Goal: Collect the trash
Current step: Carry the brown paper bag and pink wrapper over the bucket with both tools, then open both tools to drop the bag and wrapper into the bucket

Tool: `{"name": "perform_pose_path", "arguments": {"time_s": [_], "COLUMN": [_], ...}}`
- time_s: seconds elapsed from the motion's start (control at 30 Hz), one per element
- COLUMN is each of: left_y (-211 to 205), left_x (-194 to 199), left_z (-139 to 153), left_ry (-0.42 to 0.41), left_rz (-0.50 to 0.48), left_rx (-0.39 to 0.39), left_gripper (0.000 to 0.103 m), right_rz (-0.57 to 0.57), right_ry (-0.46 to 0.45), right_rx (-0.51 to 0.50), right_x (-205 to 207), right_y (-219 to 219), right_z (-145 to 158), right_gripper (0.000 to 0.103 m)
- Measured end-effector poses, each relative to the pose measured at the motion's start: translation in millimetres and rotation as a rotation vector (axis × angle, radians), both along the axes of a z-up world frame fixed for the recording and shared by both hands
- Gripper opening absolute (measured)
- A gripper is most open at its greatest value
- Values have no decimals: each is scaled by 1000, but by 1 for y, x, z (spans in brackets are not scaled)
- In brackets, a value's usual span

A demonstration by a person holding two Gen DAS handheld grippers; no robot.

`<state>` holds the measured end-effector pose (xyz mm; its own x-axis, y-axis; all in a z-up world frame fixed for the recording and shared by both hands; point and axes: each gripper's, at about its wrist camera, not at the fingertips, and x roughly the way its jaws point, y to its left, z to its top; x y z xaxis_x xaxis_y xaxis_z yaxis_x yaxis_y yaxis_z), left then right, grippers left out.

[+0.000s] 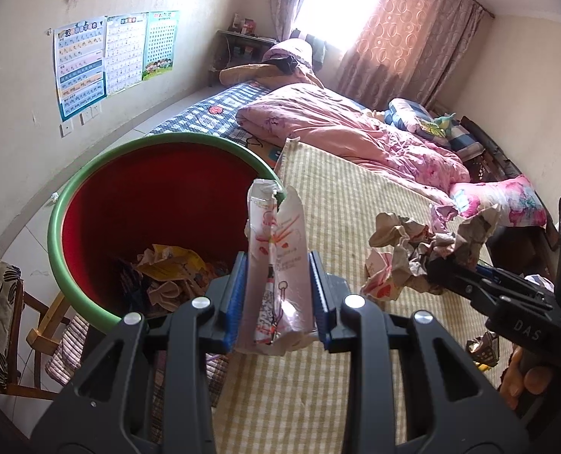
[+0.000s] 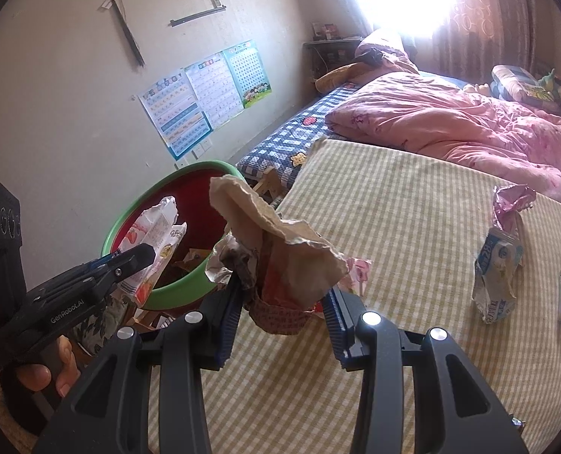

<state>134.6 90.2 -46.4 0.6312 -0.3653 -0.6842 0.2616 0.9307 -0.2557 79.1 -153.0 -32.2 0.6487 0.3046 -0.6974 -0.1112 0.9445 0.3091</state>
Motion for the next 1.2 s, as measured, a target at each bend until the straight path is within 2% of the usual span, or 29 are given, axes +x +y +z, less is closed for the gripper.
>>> {"name": "perform_pose_path", "arguments": {"time_s": [0.53, 0.83, 1.2], "left_y": [31, 56, 71], "left_x": [11, 22, 38], "left_z": [-1, -11, -19], "left_ry": [-7, 17, 30], "left_rz": [24, 58, 49], "left_rx": [25, 40, 45], "left_gripper": [31, 31, 31], "right_rz": [1, 26, 47], "right_ry": [-9, -8, -1], "right_rx": [14, 27, 18], "right_x": [18, 34, 58], "right_y": [31, 57, 86], "right_z": [0, 0, -1], "right_gripper": [40, 40, 41]}}
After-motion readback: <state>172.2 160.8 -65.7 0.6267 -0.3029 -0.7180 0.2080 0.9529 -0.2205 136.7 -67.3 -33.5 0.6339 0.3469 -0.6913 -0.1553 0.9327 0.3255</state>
